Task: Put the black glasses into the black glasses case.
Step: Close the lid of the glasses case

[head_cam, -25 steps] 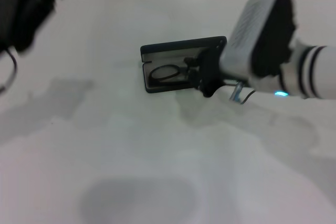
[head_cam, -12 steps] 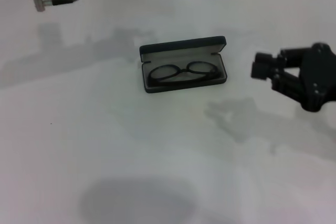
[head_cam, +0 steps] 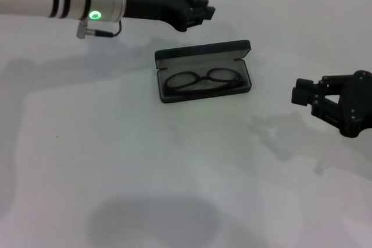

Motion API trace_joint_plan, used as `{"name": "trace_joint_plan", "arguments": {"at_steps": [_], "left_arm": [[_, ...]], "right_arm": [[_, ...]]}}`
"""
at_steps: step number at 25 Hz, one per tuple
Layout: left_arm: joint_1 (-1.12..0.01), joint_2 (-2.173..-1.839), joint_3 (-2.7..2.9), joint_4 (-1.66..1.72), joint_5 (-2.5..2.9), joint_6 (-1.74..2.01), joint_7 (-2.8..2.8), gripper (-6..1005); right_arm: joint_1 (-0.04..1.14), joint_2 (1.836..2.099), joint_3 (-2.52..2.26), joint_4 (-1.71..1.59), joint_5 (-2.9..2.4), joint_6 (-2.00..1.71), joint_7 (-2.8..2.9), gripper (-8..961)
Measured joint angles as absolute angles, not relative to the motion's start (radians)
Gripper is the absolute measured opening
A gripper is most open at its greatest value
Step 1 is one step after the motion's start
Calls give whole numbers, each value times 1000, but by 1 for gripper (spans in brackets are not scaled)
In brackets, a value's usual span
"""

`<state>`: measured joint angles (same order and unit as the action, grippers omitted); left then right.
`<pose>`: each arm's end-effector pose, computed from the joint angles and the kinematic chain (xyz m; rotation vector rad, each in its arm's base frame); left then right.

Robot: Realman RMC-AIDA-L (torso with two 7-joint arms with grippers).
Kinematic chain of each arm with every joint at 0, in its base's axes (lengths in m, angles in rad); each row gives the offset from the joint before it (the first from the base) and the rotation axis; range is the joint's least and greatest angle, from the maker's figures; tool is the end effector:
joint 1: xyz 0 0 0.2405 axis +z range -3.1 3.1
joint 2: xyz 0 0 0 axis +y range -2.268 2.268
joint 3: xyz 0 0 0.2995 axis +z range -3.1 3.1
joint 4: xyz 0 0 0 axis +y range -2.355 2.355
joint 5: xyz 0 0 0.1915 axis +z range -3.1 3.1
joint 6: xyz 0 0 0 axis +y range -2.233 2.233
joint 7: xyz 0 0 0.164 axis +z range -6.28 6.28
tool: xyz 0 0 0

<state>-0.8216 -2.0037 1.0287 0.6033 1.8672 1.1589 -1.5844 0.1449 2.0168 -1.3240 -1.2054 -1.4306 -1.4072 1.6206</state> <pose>-0.1893 0.4505 -0.0448 -2.6957 -0.4742 -0.4615 0.2386 0.2820 -0.0067 -2.6786 0.5114 0.8707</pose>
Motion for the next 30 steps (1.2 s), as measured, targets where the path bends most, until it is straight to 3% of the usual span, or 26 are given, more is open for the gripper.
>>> {"name": "trace_joint_plan", "arguments": {"at_steps": [14,30], "left_arm": [[-876,-2061,1032,525,1974,1071,-1585,208],[-891,-2069,1034,486,2012,1020,-1586,212]], "right_arm": [[184,2017,-1315,-1101,-1451,-1392,1591,140],[184,2019,-1318,-1088,-1449,-1395,1586,140]]}}
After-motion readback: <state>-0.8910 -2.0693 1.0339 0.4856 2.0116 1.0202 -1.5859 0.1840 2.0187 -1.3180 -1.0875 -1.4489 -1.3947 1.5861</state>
